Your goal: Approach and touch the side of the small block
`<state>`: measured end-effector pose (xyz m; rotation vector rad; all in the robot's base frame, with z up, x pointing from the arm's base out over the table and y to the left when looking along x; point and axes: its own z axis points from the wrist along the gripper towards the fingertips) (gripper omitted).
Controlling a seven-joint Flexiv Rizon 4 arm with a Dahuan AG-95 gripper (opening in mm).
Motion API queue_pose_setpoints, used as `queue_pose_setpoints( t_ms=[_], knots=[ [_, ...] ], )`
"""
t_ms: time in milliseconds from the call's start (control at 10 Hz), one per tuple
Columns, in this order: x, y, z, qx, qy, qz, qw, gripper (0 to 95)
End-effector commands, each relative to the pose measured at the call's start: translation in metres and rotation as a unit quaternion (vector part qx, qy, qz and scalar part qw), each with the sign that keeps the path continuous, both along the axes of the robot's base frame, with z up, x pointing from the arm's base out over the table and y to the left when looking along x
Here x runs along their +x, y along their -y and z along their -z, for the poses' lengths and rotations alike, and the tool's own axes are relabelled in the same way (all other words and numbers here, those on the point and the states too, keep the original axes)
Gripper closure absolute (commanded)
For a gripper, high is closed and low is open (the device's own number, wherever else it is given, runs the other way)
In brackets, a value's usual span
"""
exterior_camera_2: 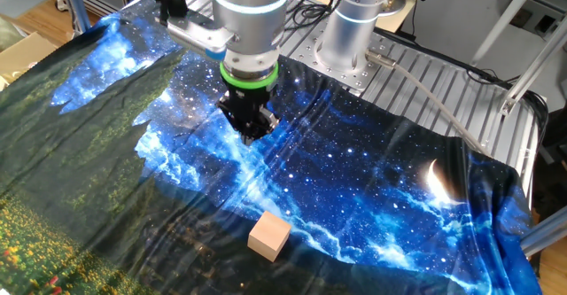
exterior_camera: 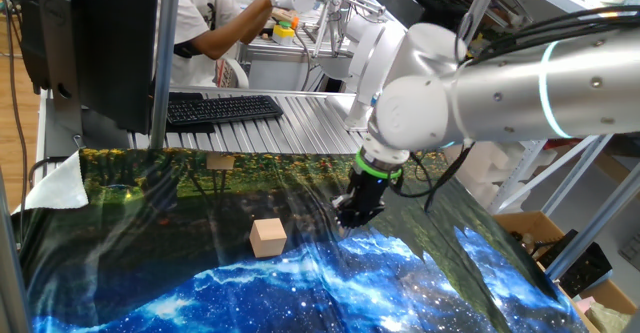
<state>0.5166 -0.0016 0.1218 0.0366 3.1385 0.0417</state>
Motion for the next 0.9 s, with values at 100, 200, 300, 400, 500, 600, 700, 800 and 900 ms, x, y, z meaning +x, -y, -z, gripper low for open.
queue_pose_setpoints(
  t_ms=[100, 200, 300, 400, 500, 600, 700, 800, 900],
  knots=[
    [0.01, -0.008, 0.008, -0.001, -0.003, 0.005, 1.0, 95.0],
    [0.016, -0.014, 0.011, -0.002, -0.004, 0.009, 1.0, 95.0],
    [0.023, -0.019, 0.016, -0.007, -0.005, 0.009, 0.9999, 95.0],
    [0.031, -0.022, 0.021, -0.008, -0.006, 0.01, 0.9999, 95.0],
    [0.039, -0.026, 0.026, -0.007, -0.005, 0.012, 0.9999, 95.0],
    [0.045, -0.027, 0.03, -0.008, -0.006, 0.013, 0.9999, 95.0],
    [0.051, -0.027, 0.035, -0.007, -0.006, 0.015, 0.9998, 95.0],
    [0.054, -0.027, 0.038, -0.006, -0.006, 0.017, 0.9998, 95.0],
    [0.06, -0.028, 0.043, -0.006, -0.007, 0.019, 0.9998, 95.0]
  ],
)
